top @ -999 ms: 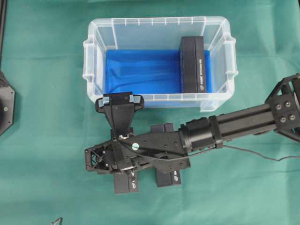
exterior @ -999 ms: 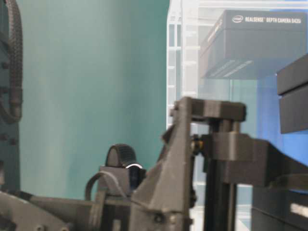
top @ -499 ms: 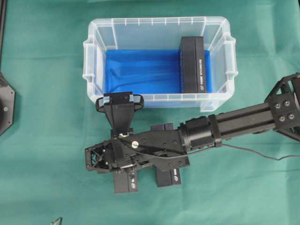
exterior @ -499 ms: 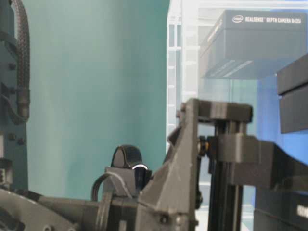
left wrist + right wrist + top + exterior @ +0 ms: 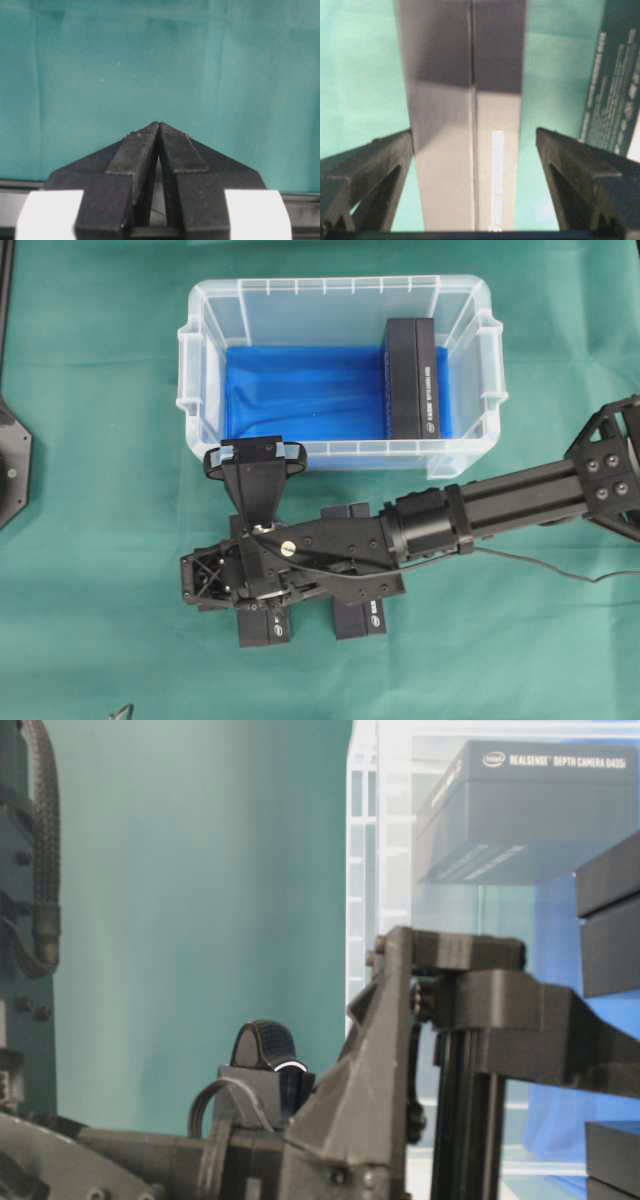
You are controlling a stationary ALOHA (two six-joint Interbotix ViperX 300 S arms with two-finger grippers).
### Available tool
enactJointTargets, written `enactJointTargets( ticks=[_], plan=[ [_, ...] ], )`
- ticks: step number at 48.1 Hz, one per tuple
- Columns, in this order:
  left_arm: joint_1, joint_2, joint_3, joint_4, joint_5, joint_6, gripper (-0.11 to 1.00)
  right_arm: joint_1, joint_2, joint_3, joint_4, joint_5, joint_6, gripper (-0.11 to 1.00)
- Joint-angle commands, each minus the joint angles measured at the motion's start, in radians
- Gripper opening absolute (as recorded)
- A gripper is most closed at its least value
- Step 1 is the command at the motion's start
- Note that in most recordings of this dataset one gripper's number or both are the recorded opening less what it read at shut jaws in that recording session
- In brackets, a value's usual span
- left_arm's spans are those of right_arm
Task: Take the box out of the case with the right arm.
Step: 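Lower the box onto the cloth beside the first box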
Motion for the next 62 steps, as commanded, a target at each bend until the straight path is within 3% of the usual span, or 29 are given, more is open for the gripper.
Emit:
enactJointTargets(
  ticks=[1, 27, 39, 50, 62],
  plan=[
    [-0.002, 0.000, -0.011, 0.003, -0.003, 0.000, 0.00, -0.002, -0.035, -0.012, -0.008, 0.005, 0.000, 0.92],
    [-0.002, 0.002, -0.014, 0.003, -0.003, -0.002, 0.00, -0.009, -0.086, -0.018, -0.025, 0.048, -0.002, 0.92],
    [-0.002, 0.000, -0.015, 0.003, -0.003, -0.002, 0.00, -0.017, -0.141, -0.046, -0.074, 0.103, -0.005, 0.91],
    [-0.002, 0.002, -0.014, 0.003, -0.003, -0.002, 0.00, -0.020, -0.158, -0.109, -0.098, 0.175, -0.038, 0.91],
    [-0.002, 0.003, -0.015, 0.003, -0.003, -0.002, 0.00, -0.023, -0.158, -0.112, -0.098, 0.207, -0.058, 0.91]
  ],
)
